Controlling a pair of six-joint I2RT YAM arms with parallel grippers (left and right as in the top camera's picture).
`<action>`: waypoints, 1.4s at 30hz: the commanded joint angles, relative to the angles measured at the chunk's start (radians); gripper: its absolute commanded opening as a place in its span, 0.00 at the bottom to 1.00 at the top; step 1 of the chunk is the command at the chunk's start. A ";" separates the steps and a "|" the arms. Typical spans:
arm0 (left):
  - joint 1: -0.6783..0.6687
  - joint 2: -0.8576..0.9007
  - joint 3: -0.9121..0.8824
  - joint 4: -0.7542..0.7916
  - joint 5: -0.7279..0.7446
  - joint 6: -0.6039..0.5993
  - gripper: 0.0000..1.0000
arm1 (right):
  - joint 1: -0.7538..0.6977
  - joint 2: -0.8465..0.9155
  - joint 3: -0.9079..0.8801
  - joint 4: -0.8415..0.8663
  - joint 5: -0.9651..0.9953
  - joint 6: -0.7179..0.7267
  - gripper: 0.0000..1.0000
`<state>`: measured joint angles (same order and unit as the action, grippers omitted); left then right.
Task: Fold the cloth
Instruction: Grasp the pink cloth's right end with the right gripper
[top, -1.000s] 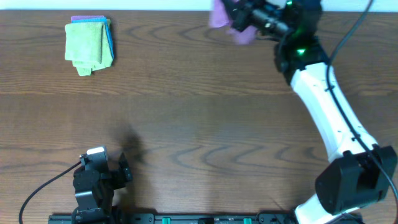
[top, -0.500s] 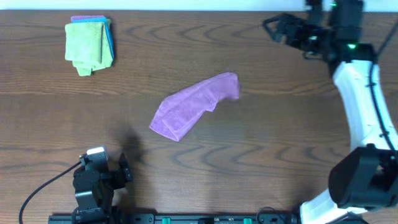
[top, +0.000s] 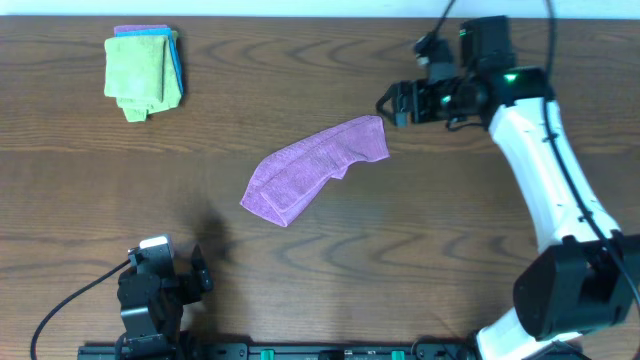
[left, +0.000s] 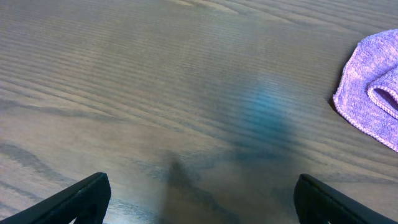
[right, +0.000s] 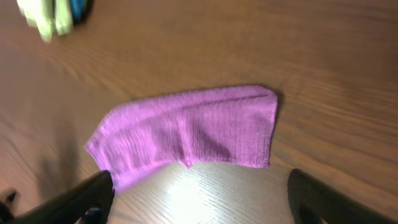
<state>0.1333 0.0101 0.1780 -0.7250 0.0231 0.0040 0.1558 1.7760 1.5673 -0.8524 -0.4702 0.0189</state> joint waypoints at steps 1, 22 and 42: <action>-0.005 -0.006 -0.017 -0.011 0.003 -0.003 0.95 | 0.024 0.053 -0.048 0.004 0.055 -0.050 0.47; -0.005 -0.006 -0.017 -0.011 0.003 -0.003 0.95 | 0.084 0.318 -0.060 0.109 0.164 -0.080 0.01; -0.005 -0.006 -0.017 -0.011 0.003 -0.003 0.95 | 0.087 0.416 -0.061 0.034 0.312 -0.078 0.01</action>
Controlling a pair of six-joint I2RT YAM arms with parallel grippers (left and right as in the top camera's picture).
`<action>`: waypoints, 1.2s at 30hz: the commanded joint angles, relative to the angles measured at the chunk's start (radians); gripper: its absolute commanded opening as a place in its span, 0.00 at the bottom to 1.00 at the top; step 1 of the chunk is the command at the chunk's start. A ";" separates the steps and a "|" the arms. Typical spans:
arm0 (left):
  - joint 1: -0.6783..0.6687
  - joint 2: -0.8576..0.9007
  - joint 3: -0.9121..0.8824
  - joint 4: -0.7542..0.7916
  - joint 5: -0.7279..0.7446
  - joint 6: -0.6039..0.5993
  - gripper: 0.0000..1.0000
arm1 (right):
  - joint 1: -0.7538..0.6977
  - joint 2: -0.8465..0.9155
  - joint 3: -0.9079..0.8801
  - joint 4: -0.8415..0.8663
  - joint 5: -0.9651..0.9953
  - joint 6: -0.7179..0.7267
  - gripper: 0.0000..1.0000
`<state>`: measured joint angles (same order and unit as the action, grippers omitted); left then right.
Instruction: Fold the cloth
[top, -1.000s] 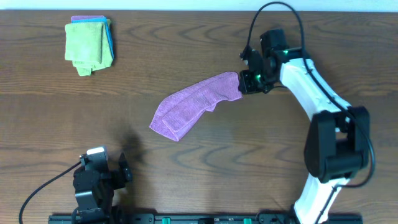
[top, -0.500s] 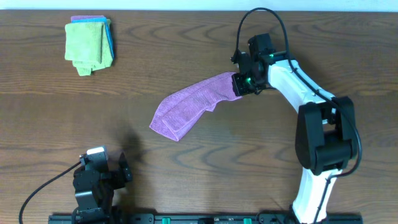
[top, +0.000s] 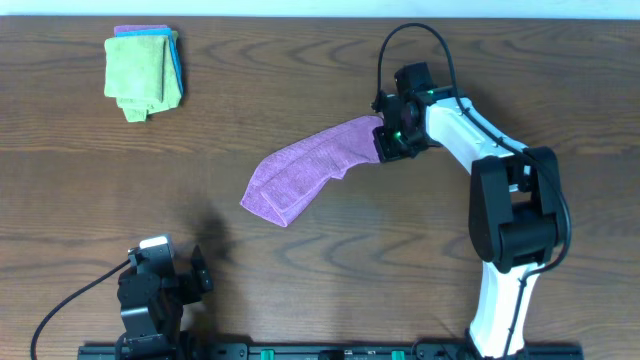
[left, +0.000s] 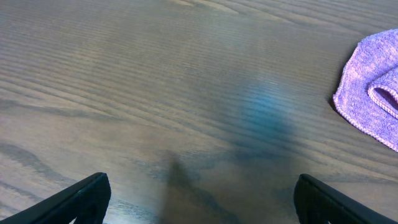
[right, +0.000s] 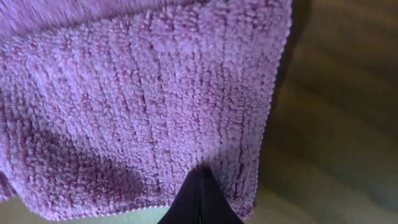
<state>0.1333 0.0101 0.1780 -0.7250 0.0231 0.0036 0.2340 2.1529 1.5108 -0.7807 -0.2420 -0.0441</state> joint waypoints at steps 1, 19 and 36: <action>-0.005 -0.006 -0.017 -0.011 0.003 -0.003 0.95 | 0.008 0.039 -0.005 -0.066 0.117 -0.010 0.01; -0.005 -0.006 -0.017 -0.011 0.003 -0.003 0.95 | -0.162 0.039 -0.008 -0.294 0.209 0.146 0.01; -0.005 -0.006 -0.017 -0.011 0.003 -0.003 0.95 | -0.192 -0.034 0.008 -0.275 0.101 0.117 0.50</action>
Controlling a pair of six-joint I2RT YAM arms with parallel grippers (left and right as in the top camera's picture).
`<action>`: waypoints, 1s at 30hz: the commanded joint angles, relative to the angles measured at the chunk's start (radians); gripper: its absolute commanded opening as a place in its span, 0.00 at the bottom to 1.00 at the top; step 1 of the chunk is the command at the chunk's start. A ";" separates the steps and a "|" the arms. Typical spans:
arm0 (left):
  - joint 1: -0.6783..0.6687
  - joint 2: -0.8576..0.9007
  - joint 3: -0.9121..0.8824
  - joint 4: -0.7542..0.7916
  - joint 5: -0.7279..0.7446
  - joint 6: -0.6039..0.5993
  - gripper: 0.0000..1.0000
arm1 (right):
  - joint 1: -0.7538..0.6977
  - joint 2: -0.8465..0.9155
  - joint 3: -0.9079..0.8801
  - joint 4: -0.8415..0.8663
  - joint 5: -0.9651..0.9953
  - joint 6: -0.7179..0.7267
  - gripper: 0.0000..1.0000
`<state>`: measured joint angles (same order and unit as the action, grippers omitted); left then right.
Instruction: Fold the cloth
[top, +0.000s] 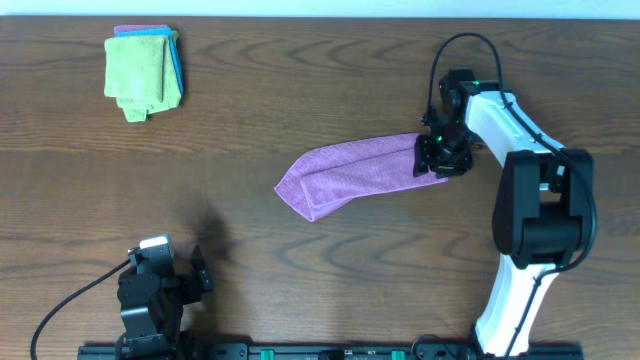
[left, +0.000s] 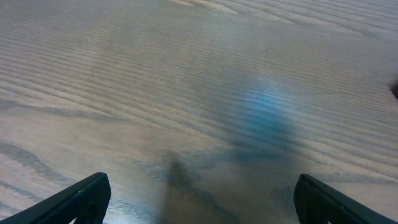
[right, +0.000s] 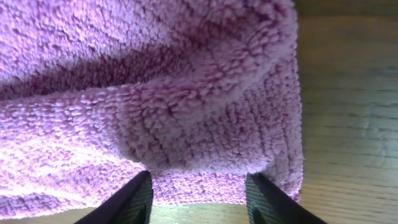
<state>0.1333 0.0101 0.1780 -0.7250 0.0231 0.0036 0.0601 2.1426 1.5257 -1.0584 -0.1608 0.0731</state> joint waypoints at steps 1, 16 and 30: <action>-0.005 -0.006 -0.017 -0.011 0.003 -0.003 0.95 | -0.018 -0.023 -0.007 -0.002 0.023 -0.001 0.50; -0.005 -0.006 -0.017 -0.011 0.003 -0.003 0.95 | 0.071 -0.022 -0.009 0.052 0.135 -0.003 0.02; -0.005 -0.006 -0.017 -0.011 0.003 -0.003 0.95 | 0.079 -0.024 0.071 0.018 0.159 -0.011 0.29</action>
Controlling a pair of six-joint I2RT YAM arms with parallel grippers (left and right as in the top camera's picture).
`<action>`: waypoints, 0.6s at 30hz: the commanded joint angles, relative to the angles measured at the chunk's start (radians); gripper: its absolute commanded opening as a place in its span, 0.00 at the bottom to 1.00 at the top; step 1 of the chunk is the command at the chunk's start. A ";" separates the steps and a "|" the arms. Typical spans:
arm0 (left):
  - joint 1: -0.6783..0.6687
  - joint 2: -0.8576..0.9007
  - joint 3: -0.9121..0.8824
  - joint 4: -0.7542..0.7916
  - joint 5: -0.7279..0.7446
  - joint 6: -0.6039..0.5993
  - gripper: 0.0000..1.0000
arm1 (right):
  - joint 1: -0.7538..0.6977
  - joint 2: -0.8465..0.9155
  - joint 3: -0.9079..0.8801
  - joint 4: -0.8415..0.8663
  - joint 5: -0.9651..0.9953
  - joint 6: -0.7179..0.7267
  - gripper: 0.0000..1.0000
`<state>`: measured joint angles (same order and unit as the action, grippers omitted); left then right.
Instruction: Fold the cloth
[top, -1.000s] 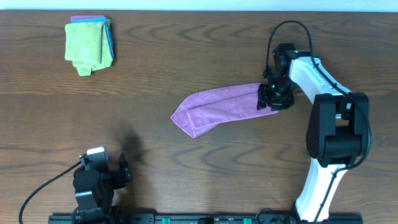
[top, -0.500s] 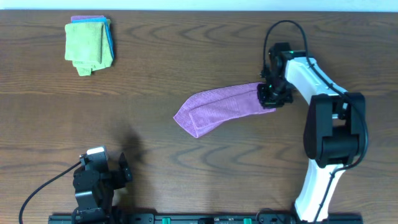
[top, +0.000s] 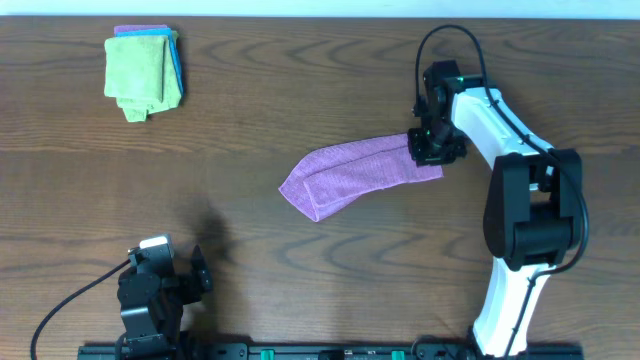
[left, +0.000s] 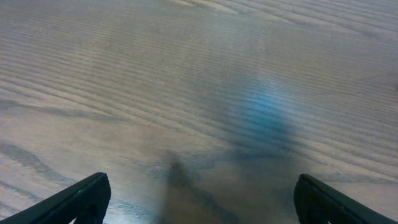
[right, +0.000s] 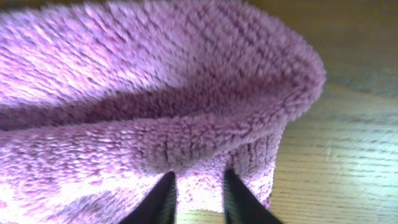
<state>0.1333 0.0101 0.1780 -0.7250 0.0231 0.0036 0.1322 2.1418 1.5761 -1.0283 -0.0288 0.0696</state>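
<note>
The purple cloth (top: 355, 176) lies in a long, partly folded band across the middle of the table. Its right end curls up in a thick lip (right: 186, 124) that fills the right wrist view. My right gripper (top: 430, 148) is down on that right end. Its two dark fingers (right: 163, 200) stand close together with a fold of the cloth pinched between them (right: 200, 198). My left gripper (left: 200, 202) hangs open over bare wood near the table's front left corner (top: 160, 285), far from the cloth.
A stack of folded cloths (top: 145, 68), green on top of blue and purple, sits at the back left corner. The dark wooden table (top: 300, 90) stretches around the purple cloth on all sides.
My right gripper's fingers have come closer together on the cloth's right end and shifted slightly back and to the left. The end now curls higher. My left arm has not moved.
My right gripper first hovered open, right of the cloth, which lay slanted at mid-table. Then it was shut on the cloth's right edge. Then the cloth lay further right with the fingers spread on it. Now they pinch its curled end.
</note>
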 joint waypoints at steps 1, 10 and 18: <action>-0.005 -0.006 -0.017 -0.011 0.003 -0.003 0.95 | 0.008 -0.023 0.021 -0.019 0.035 -0.016 0.30; -0.005 -0.006 -0.017 -0.011 0.003 -0.003 0.95 | 0.063 -0.023 0.018 -0.013 0.119 -0.068 0.24; -0.005 -0.006 -0.017 -0.011 0.003 -0.003 0.95 | 0.076 -0.023 -0.023 0.019 0.134 -0.068 0.24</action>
<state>0.1333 0.0101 0.1780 -0.7250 0.0231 0.0040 0.2066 2.1418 1.5738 -1.0149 0.0750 0.0174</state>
